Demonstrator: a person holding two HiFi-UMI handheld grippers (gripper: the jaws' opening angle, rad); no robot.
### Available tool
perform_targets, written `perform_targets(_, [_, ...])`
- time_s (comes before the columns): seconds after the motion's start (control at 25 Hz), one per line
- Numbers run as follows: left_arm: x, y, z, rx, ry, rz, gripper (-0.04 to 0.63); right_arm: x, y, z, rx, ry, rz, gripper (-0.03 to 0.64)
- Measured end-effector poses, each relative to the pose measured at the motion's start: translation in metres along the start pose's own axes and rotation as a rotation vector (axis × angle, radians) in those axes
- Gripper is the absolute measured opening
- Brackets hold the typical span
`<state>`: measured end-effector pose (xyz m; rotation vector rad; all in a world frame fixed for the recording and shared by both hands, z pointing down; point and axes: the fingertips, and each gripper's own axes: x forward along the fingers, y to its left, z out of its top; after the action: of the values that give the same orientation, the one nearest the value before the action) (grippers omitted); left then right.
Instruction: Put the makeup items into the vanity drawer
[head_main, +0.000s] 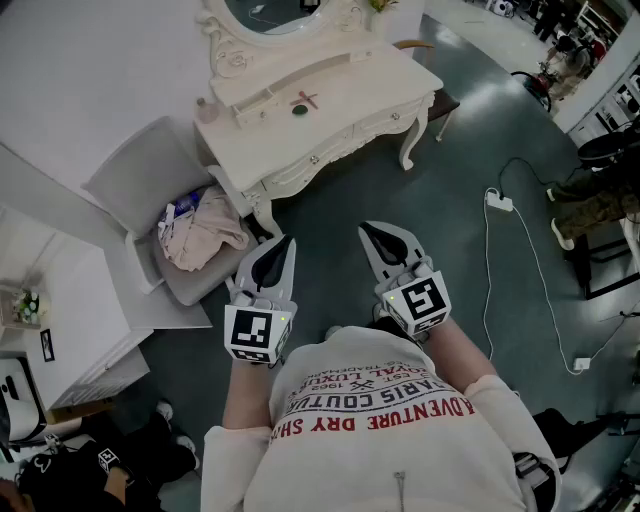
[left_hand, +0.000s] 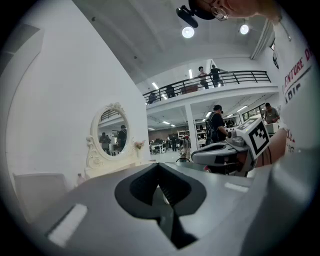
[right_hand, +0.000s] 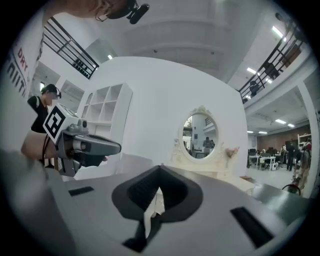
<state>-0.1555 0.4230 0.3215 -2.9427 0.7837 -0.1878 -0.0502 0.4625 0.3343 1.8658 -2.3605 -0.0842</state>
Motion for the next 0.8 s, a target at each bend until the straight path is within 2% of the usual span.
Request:
perform_targets(0.52, [0.008,0.009,-0.005,0.008,-0.004,-0.041,0.009,0.013,-0.004,-0.002,0.024,-0.003,-0.031,0.007])
perform_targets(0.8, [0.017,0.030,-0.013,-0.021,0.008,-0.039,0.009,0.035,-0.012,-0.008,0.028,0.018,-0.053,0.008])
